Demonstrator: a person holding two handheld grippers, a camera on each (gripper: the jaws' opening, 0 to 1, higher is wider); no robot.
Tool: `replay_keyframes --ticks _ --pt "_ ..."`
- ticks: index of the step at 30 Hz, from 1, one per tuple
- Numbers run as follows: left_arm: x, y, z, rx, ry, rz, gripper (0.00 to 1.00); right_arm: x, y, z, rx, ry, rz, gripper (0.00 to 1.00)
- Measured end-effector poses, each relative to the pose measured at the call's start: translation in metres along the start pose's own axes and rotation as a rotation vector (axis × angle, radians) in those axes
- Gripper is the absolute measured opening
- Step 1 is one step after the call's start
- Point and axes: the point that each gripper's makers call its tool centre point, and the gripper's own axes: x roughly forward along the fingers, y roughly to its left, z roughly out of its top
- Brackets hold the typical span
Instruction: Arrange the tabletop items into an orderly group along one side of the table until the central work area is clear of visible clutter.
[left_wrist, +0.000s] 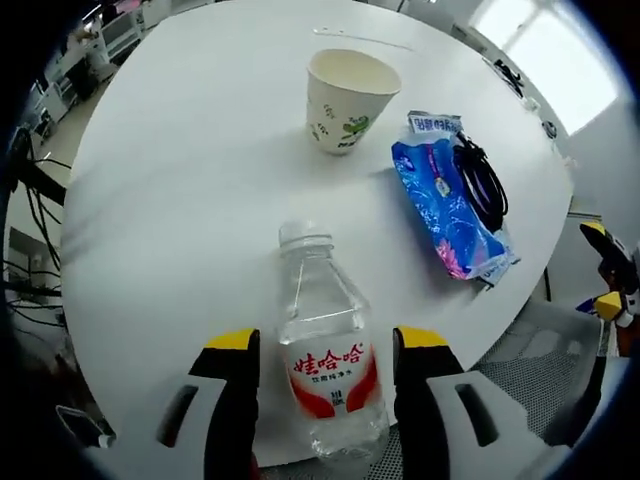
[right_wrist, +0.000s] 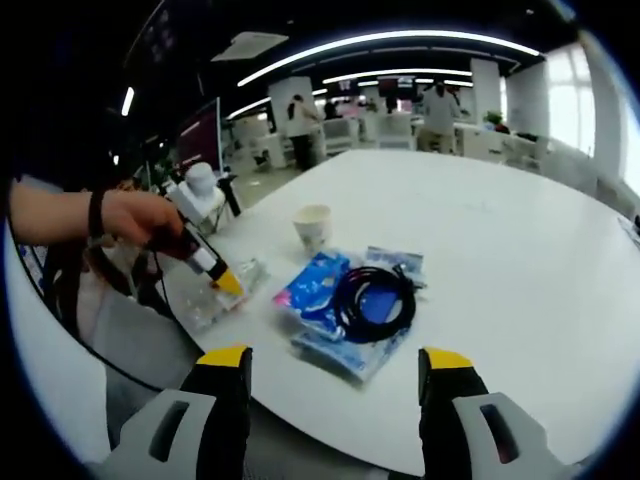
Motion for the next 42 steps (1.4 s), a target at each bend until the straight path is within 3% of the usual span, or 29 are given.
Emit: replay_keyframes --ticks 4,6,7,12,26,42 --pt "0.009 0.004 0.004 0.047 -0.009 0.02 0.46 0.0 0.0 0.0 0.002 0.001 0.001 0.69" --pt "0.013 -0.005 0.008 -0.002 -0.038 -0.034 0.41 -0.001 0.001 0.001 0.001 0.0 0.001 0.69" --pt "0.011 0.001 0.013 0.005 -0.068 -0.01 0.4 -0.001 0.0 0.001 0.001 0.0 0.0 0.69" --pt "0.007 -0.001 0.014 0.0 -0.094 -0.035 0.36 -0.001 0.0 0.001 -0.003 0.0 0.001 0.68" --pt "0.004 0.005 0.01 0.008 -0.116 -0.036 0.34 -0.004 -0.002 0.001 0.004 -0.008 -0.007 0.68" --pt "-0.025 0.008 0.016 -0.028 -0.214 -0.028 0.34 -0.004 -0.001 0.0 0.005 -0.01 -0.005 0.68"
